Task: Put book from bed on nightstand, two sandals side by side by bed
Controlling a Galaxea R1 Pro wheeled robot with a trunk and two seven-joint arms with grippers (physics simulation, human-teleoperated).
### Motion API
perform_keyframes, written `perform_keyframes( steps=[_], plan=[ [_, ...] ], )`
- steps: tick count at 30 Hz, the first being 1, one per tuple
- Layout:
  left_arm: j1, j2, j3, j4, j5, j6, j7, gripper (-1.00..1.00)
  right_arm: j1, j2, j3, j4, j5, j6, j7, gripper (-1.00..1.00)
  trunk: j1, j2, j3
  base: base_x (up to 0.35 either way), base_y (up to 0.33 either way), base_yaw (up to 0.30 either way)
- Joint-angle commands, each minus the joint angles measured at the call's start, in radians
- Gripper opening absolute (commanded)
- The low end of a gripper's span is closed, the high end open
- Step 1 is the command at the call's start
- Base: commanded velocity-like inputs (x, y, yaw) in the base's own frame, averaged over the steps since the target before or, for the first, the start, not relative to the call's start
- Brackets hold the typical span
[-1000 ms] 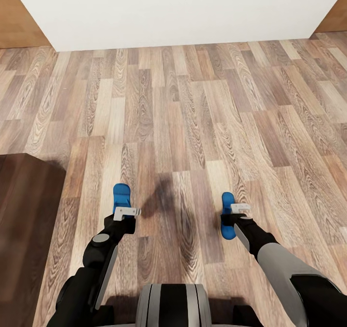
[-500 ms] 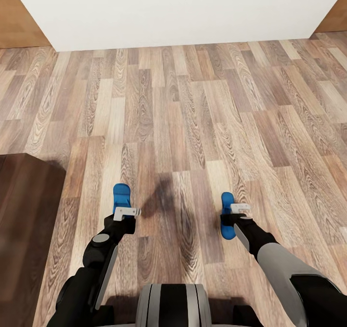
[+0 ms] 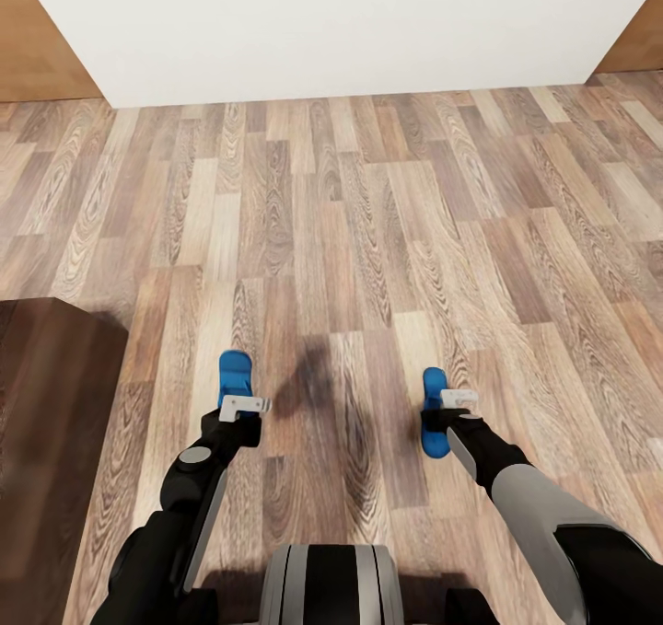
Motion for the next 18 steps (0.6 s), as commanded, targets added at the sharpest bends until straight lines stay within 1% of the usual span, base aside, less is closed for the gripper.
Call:
perform_keyframes(
  steps=[1, 7, 11, 12, 14, 15, 16, 17, 18],
  plan=[
    [0.000, 0.000, -0.002, -0.001, -0.004, 0.005, 0.003, -1.00, 0.000, 0.000, 0.002, -0.002, -0.001, 0.007, -0.003, -1.00, -0.001, 0.000, 0.003, 0.000, 0.000, 0.000],
    [0.000, 0.000, -0.005, 0.000, -0.003, 0.005, 0.004, -1.00, 0.000, -0.001, 0.004, -0.006, 0.002, 0.017, -0.010, -1.00, -0.003, 0.001, 0.027, 0.000, 0.000, 0.000],
    [0.000, 0.000, -0.006, 0.001, -0.002, 0.008, 0.004, -1.00, 0.000, -0.001, 0.005, -0.009, 0.002, 0.078, -0.012, -1.00, -0.005, 0.002, 0.042, 0.000, 0.000, 0.000],
    [0.000, 0.000, -0.006, 0.002, -0.002, 0.009, 0.004, -1.00, 0.000, -0.002, 0.002, -0.064, 0.001, 0.121, -0.010, -1.00, -0.005, 0.003, 0.046, 0.000, 0.000, 0.000],
    [0.000, 0.000, -0.006, 0.002, -0.002, 0.010, 0.005, -1.00, 0.001, -0.002, 0.000, -0.135, 0.000, 0.140, -0.009, -1.00, -0.006, 0.003, 0.054, 0.000, 0.000, 0.000],
    [0.000, 0.000, -0.006, 0.002, -0.001, 0.010, 0.005, -1.00, 0.009, -0.003, -0.001, -0.193, 0.000, 0.160, -0.009, -1.00, -0.007, 0.003, 0.058, 0.000, 0.000, 0.000],
    [0.000, 0.000, -0.006, 0.002, -0.001, 0.011, 0.005, -1.00, 0.026, -0.003, -0.002, -0.255, -0.001, 0.192, -0.009, -1.00, -0.007, 0.004, 0.061, 0.000, 0.000, 0.000],
    [0.000, 0.000, -0.006, 0.002, -0.001, 0.011, 0.005, -1.00, 0.038, -0.003, -0.002, -0.286, -0.001, 0.211, -0.009, -1.00, -0.008, 0.004, 0.065, 0.000, 0.000, 0.000],
    [0.000, 0.000, -0.005, 0.002, -0.001, 0.012, 0.005, -1.00, 0.064, -0.003, -0.003, -0.350, -0.001, 0.249, -0.009, -1.00, -0.008, 0.004, 0.069, 0.000, 0.000, 0.000]
  ],
)
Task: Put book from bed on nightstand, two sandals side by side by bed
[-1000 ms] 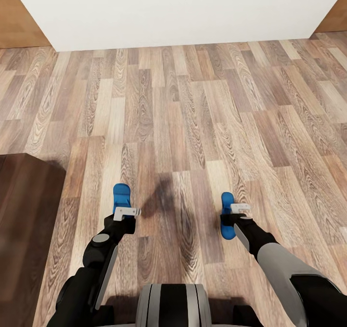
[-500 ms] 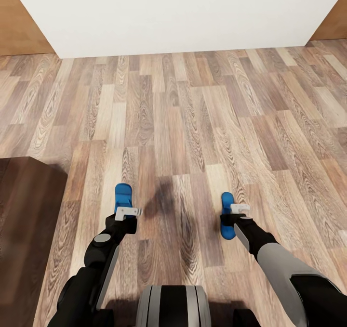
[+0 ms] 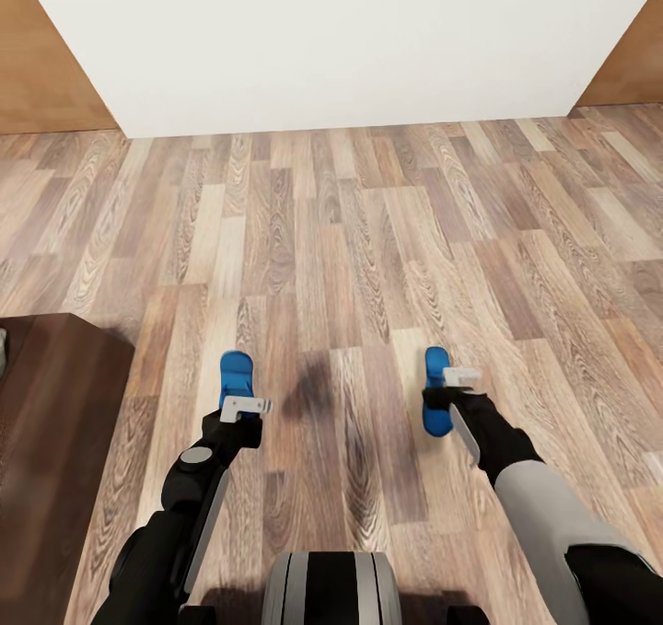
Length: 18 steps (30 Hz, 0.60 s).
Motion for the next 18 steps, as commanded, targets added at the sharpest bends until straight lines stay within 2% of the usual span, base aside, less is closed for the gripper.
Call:
perform_keyframes(
  steps=[1, 3, 4, 7, 10, 11, 15, 18],
  plan=[
    [0.000, 0.000, -0.001, -0.001, -0.003, 0.006, 0.003, -1.00, 0.028, 0.000, 0.001, -0.068, -0.002, 0.043, -0.003, -1.00, -0.001, 0.000, 0.003, 0.000, 0.000, 0.000],
    [0.000, 0.001, -0.001, -0.001, -0.002, 0.007, 0.003, -1.00, 0.106, 0.000, 0.000, -0.228, -0.002, 0.110, -0.004, -1.00, -0.001, 0.001, 0.011, 0.000, 0.000, 0.000],
    [0.000, 0.000, -0.001, -0.001, -0.002, 0.007, 0.003, -1.00, 0.136, 0.000, 0.000, -0.278, -0.002, 0.126, -0.004, -1.00, -0.002, 0.001, 0.015, 0.000, 0.000, 0.000],
    [0.000, -0.001, -0.001, 0.000, 0.001, 0.007, 0.002, -1.00, 0.188, 0.000, 0.000, -0.365, -0.003, 0.145, -0.003, -1.00, -0.003, 0.001, 0.027, 0.000, 0.000, 0.000],
    [0.000, 0.000, -0.002, 0.006, 0.002, 0.007, 0.002, -1.00, 0.211, 0.000, -0.001, -0.422, -0.003, 0.152, -0.003, -1.00, -0.005, 0.002, 0.038, 0.000, 0.000, 0.000],
    [0.000, -0.001, -0.002, 0.009, 0.003, 0.007, 0.002, -1.00, 0.251, 0.000, -0.001, -0.521, -0.002, 0.166, -0.003, -1.00, -0.005, 0.002, 0.042, 0.000, 0.000, 0.000],
    [0.000, -0.002, -0.002, 0.010, 0.003, 0.007, 0.002, -1.00, 0.281, 0.000, -0.002, -0.612, -0.002, 0.225, -0.004, -1.00, -0.007, 0.003, 0.058, 0.000, 0.000, 0.000],
    [0.000, -0.004, -0.003, 0.010, 0.004, 0.009, 0.001, -1.00, 0.297, 0.000, -0.002, -0.634, -0.003, 0.238, -0.004, -1.00, -0.008, 0.004, 0.071, 0.000, 0.000, 0.000]
  ],
)
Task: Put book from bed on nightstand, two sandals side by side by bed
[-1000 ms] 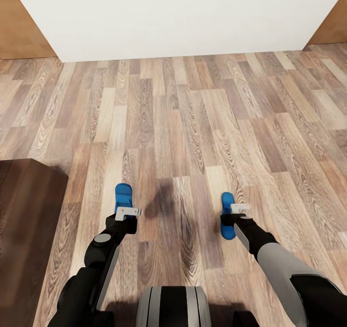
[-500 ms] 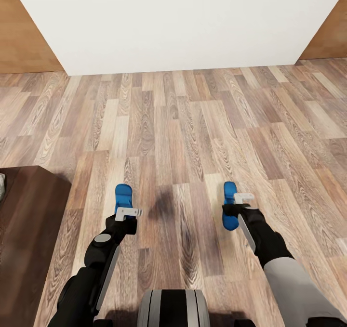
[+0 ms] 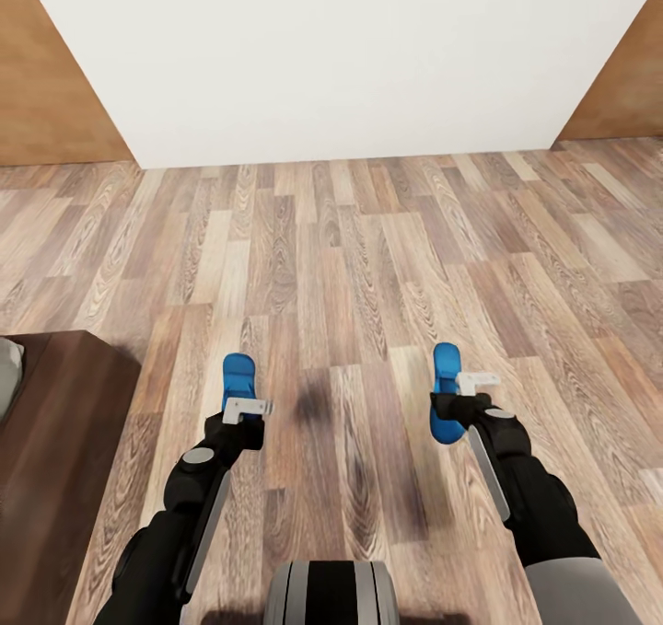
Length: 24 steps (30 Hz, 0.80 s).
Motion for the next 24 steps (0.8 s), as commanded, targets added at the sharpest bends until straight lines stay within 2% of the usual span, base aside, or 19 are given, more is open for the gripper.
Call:
perform_keyframes(
  steps=[1, 4, 5, 8, 24],
  plan=[
    [0.000, 0.000, -0.001, -0.001, -0.002, 0.005, 0.002, -1.00, 0.000, 0.000, 0.002, -0.001, -0.001, 0.005, -0.004, -1.00, -0.001, 0.000, 0.005, 0.000, 0.000, 0.000],
    [-0.001, 0.001, -0.002, -0.001, 0.026, 0.005, 0.003, -1.00, 0.000, 0.000, 0.002, -0.002, -0.001, 0.006, -0.004, -1.00, -0.002, 0.001, 0.021, 0.000, 0.000, 0.000],
    [-0.001, 0.001, -0.002, -0.001, 0.045, 0.005, 0.003, -1.00, 0.000, 0.000, 0.002, -0.002, -0.001, 0.007, -0.004, -1.00, -0.002, 0.001, 0.026, 0.000, 0.000, 0.000],
    [-0.002, 0.001, -0.003, -0.001, 0.057, 0.006, 0.004, -1.00, 0.000, 0.000, 0.003, -0.002, 0.000, 0.007, -0.004, -1.00, -0.004, 0.002, 0.043, 0.000, 0.000, 0.000],
    [-0.003, 0.001, -0.003, -0.001, 0.059, 0.007, 0.002, -1.00, 0.000, 0.000, 0.003, -0.002, 0.000, 0.029, -0.004, -1.00, -0.011, 0.005, 0.131, 0.000, 0.000, 0.000]
  ],
)
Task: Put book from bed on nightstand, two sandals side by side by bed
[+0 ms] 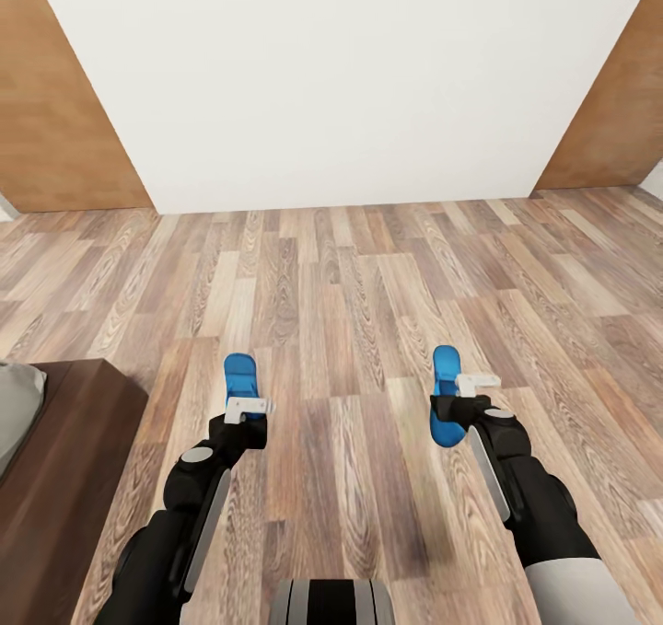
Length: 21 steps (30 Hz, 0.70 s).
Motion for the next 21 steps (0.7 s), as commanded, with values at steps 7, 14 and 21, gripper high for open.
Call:
perform_keyframes(
  steps=[7, 14, 21],
  plan=[
    [-0.001, 0.000, -0.001, -0.001, -0.007, 0.006, 0.000, -1.00, 0.000, -0.001, 0.002, -0.001, 0.000, 0.010, -0.004, -1.00, -0.003, 0.001, 0.035, 0.000, 0.000, 0.000],
    [0.000, -0.001, -0.003, -0.001, -0.007, 0.018, -0.002, -1.00, 0.000, -0.001, 0.001, -0.001, -0.001, 0.027, -0.004, -1.00, -0.006, 0.003, 0.063, 0.000, 0.000, 0.000],
    [-0.002, 0.000, -0.003, -0.001, -0.004, 0.034, -0.003, -1.00, 0.000, -0.001, 0.001, 0.010, -0.001, 0.024, 0.000, -1.00, -0.010, 0.005, 0.092, 0.000, 0.000, 0.000]
  ],
)
